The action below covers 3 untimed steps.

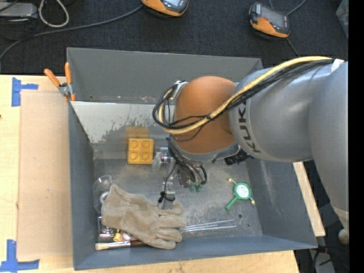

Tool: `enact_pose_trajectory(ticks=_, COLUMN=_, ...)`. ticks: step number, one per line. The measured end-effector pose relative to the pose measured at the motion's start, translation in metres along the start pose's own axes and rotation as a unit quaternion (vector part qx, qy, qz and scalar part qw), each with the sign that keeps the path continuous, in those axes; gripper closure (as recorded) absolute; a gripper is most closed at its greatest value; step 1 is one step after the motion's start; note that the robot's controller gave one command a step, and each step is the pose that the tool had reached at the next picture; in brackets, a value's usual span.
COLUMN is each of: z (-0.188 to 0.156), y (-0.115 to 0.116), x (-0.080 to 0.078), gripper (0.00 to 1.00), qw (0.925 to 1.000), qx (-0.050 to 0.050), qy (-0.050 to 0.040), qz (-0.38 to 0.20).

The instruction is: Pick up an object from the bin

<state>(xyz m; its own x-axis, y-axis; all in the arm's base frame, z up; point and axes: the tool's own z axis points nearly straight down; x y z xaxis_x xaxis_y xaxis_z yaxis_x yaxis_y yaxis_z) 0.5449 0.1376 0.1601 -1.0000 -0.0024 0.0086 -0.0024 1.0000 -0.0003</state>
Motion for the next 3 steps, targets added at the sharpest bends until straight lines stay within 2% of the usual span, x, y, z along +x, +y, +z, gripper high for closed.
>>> enact_pose_trajectory(ticks=1, z=-0.003, y=-0.001, x=-0.002, gripper=0.00, qw=1.0000, qx=0.000, qy=-0.0033, qz=0.002)
enact_pose_trajectory(ticks=2, z=0.058, y=0.017, x=-0.008, gripper=0.00, qw=0.9986, qx=0.000, qy=-0.0018, qz=-0.052)
enact_pose_trajectory(ticks=3, z=0.067, y=-0.002, x=0.058, gripper=0.00, qw=0.9983, qx=0.000, qy=-0.0049, qz=-0.059)
